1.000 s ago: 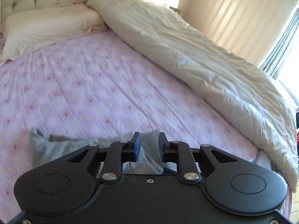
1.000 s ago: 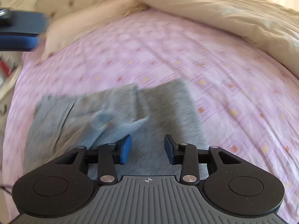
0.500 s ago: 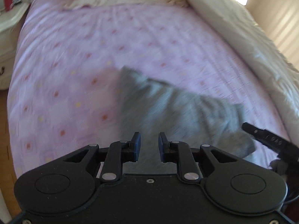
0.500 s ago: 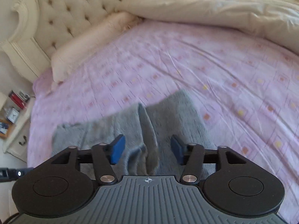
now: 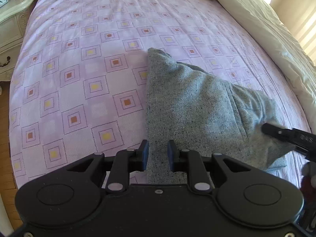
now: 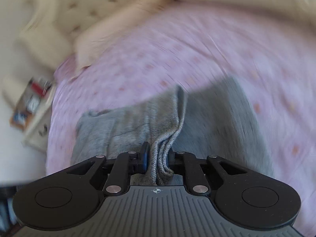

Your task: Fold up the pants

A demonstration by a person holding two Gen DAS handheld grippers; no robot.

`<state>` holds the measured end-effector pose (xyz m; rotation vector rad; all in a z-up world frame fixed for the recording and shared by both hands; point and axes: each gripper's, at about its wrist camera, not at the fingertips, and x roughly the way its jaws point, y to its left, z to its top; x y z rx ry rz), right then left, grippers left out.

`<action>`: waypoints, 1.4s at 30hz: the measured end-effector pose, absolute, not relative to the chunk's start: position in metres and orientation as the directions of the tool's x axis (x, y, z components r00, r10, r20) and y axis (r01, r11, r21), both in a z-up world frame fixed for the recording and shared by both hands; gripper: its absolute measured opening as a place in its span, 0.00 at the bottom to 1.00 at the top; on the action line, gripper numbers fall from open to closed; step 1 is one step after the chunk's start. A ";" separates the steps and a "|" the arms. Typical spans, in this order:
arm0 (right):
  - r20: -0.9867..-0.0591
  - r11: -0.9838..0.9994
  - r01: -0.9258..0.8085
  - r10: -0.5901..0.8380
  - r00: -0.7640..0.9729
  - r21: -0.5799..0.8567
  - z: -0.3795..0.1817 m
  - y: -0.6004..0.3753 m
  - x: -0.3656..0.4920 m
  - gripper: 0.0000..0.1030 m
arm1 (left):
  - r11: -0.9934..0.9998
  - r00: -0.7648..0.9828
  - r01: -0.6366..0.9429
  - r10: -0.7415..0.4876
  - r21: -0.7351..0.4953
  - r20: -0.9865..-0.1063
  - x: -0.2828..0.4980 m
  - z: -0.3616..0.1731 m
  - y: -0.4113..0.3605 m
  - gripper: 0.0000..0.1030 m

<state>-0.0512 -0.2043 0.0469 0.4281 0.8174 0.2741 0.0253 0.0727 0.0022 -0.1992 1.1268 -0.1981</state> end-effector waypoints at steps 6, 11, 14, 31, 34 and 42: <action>-0.687 0.936 0.083 0.189 0.702 0.342 0.067 -0.234 -0.060 0.12 | 0.961 0.441 0.037 -0.261 -0.273 -0.859 0.023 0.008 0.078 0.27; -0.813 0.938 0.191 0.136 0.566 0.289 0.027 -0.239 -0.041 0.18 | 0.969 0.439 0.089 -0.246 -0.230 -0.864 0.025 0.011 0.059 0.27; -0.798 0.937 0.207 0.110 0.592 0.283 0.033 -0.240 -0.044 0.24 | 0.964 0.445 0.144 -0.264 -0.222 -0.856 0.024 0.022 0.044 0.27; -0.808 0.957 0.179 0.082 0.584 0.226 0.029 -0.232 -0.039 0.37 | 0.932 0.424 0.357 -0.219 -0.060 -0.879 0.016 -0.012 -0.030 0.43; -0.725 0.966 0.146 0.056 0.686 0.213 0.043 -0.229 -0.040 0.37 | 0.938 0.481 0.336 -0.254 -0.091 -0.839 0.024 0.016 -0.022 0.43; -0.782 0.972 0.163 0.032 0.622 0.169 0.017 -0.222 -0.017 0.37 | 0.966 0.484 0.203 -0.239 -0.158 -0.842 0.103 0.024 -0.028 0.43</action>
